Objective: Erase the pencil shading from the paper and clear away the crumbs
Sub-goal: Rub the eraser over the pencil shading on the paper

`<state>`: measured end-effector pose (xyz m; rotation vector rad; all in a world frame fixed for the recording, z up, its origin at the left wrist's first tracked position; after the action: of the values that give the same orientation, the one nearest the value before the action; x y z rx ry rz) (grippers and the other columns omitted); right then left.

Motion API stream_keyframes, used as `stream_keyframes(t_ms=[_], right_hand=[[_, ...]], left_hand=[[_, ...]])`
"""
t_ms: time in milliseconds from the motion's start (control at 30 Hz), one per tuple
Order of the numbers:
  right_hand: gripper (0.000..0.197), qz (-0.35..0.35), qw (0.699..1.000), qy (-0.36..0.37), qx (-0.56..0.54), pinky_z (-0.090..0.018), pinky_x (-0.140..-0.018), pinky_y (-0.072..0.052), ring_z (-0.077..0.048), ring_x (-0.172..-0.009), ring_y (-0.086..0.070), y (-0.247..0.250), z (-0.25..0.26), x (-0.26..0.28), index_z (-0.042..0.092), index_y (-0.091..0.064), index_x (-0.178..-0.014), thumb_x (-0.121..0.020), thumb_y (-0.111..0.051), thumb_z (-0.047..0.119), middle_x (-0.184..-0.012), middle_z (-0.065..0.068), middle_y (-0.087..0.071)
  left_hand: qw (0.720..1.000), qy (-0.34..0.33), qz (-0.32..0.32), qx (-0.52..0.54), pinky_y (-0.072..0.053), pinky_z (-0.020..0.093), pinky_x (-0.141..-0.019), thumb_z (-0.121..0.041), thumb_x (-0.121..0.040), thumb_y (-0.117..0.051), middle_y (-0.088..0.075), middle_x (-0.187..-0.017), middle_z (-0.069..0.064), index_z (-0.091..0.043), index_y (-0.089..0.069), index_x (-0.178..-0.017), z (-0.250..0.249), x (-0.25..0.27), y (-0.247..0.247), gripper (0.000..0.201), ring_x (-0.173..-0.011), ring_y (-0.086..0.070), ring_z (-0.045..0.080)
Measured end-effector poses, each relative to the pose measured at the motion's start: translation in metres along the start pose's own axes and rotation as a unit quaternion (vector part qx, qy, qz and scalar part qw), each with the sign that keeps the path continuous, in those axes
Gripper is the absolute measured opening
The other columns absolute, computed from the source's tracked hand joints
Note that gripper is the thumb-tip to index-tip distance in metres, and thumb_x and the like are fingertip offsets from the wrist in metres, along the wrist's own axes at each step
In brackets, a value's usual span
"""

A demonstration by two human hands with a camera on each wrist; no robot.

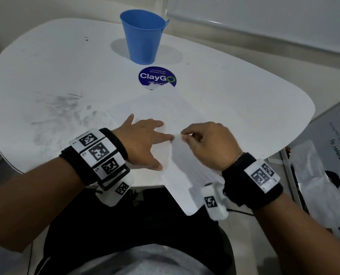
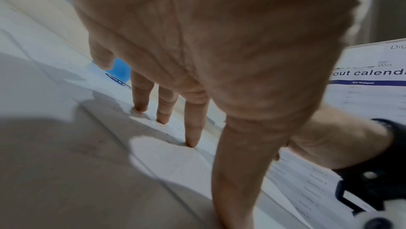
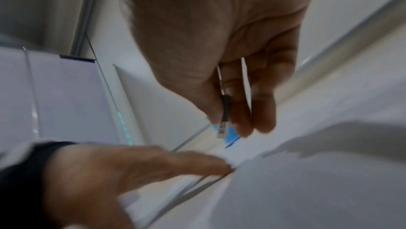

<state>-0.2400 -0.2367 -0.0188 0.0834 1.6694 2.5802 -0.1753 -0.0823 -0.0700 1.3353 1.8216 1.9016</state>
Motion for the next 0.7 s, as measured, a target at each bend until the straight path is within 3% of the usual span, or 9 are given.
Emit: stream_keyframes(t_ms=[100, 300, 533, 700], right_hand=[[0.016, -0.008, 0.999, -0.033, 0.009, -0.033, -0.079, -0.053, -0.013, -0.085, -0.067, 0.005, -0.025, -0.004, 0.034, -0.074, -0.1, -0.094, -0.059, 0.035, -0.083, 0.014, -0.073], [0.019, 0.032, 0.997, -0.062, 0.022, -0.033, -0.076, -0.053, -0.017, -0.082, -0.066, 0.001, -0.032, 0.001, 0.029, -0.074, -0.097, -0.096, -0.055, 0.032, -0.082, 0.011, -0.072], [0.016, 0.045, 0.997, -0.055, 0.02, -0.033, -0.076, -0.053, -0.015, -0.08, -0.065, -0.002, -0.019, 0.006, 0.029, -0.074, -0.093, -0.094, -0.058, 0.032, -0.073, 0.015, -0.065], [0.016, 0.031, 0.999, -0.03, -0.027, -0.034, -0.079, -0.055, -0.01, -0.086, -0.068, -0.012, -0.014, 0.005, 0.031, -0.075, -0.097, -0.094, -0.061, 0.036, -0.083, 0.015, -0.073]], left_hand=[[1.0, 0.012, -0.002, 0.007, 0.016, 0.055, -0.12, -0.07, -0.084, -0.059, 0.01, -0.168, -0.012, -0.054, -0.002, -0.155, 0.007, 0.0, 0.002, 0.092, -0.154, 0.015, 0.01], [0.995, 0.088, -0.035, 0.001, 0.012, 0.057, -0.122, -0.074, -0.086, -0.054, 0.014, -0.169, -0.006, -0.045, 0.007, -0.158, 0.028, 0.004, 0.013, 0.099, -0.155, 0.016, 0.016], [0.991, 0.121, -0.049, -0.02, 0.008, 0.059, -0.122, -0.078, -0.088, -0.046, 0.013, -0.169, -0.002, -0.04, 0.007, -0.159, 0.029, 0.006, 0.015, 0.096, -0.155, 0.013, 0.021], [0.991, 0.121, -0.046, -0.027, 0.005, 0.059, -0.123, -0.079, -0.089, -0.04, 0.012, -0.169, 0.0, -0.039, 0.006, -0.159, 0.026, 0.007, 0.014, 0.093, -0.156, 0.01, 0.022]])
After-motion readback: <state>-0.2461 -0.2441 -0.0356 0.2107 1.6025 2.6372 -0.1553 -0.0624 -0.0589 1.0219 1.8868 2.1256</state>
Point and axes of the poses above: each hand's wrist, its own x-axis away from the middle knuckle, its own y-axis out of the back of the hand, z = x × y, the point moved 6 cm from there along -x, towards the middle knuckle
